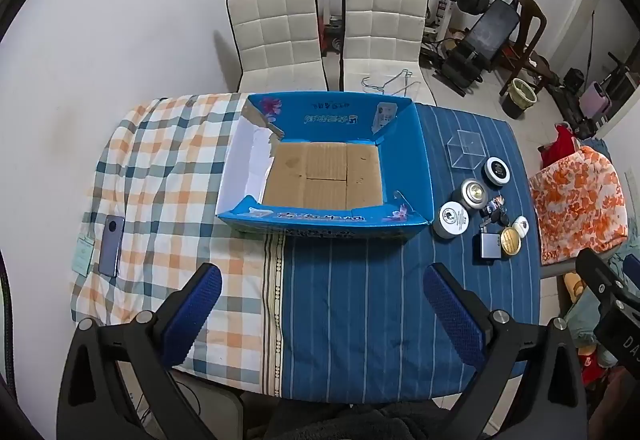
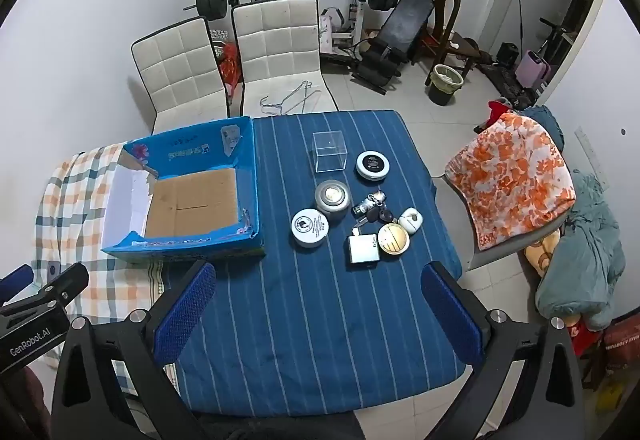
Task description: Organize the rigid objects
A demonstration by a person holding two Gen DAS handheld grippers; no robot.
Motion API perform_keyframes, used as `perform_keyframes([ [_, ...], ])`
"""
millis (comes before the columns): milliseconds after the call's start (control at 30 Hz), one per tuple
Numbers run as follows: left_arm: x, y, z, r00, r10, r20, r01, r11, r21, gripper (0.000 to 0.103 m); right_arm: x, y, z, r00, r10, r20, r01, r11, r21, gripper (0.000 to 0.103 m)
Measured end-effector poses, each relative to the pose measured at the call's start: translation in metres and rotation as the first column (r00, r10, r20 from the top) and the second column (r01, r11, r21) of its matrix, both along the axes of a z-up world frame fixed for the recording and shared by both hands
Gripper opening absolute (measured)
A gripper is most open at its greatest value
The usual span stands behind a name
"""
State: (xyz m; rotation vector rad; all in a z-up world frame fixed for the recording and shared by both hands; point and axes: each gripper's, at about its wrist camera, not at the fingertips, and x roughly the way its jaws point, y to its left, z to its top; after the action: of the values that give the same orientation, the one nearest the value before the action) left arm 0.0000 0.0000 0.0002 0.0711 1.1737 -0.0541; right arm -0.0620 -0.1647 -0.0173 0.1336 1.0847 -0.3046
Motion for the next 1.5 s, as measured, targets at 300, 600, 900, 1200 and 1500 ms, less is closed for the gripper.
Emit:
perform_keyframes([
  [300, -0.001, 0.006, 0.003, 1.000, 0.012, 0.005, -0.012, 1.000, -0.009, 0.103, 0.006, 0.002, 0.001, 1.000, -0.002, -0.002, 0.002, 1.000, -0.001, 0.103],
  [600, 0.001, 0.006, 0.003, 1.000, 0.013, 0.002, -0.013, 1.000, -0.009, 0.103, 0.010, 0.005, -0.006, 1.000, 0.018, 0.000, -0.018, 1.000, 0.001, 0.103],
  [900, 0.004, 0.008, 0.000, 1.000, 0.017, 0.004, -0.017, 1.000, -0.008, 0.103, 0.013, 0.008, -0.010, 1.000, 0.017, -0.005, -0.017, 1.000, 0.011, 0.103],
  [1200, 0.005, 0.016, 0.009, 1.000, 0.024, 0.019, -0.024, 1.000, -0.015, 0.103, 0.010, 0.005, -0.007, 1.000, 0.018, 0.006, -0.018, 1.000, 0.006, 0.103],
  [1500, 0.000, 0.008, 0.017, 0.999, 0.027, 0.046, -0.027, 1.000, -0.003, 0.103, 0.006, 0.005, 0.006, 0.999, 0.028, 0.021, -0.028, 1.000, 0.007, 0.103],
])
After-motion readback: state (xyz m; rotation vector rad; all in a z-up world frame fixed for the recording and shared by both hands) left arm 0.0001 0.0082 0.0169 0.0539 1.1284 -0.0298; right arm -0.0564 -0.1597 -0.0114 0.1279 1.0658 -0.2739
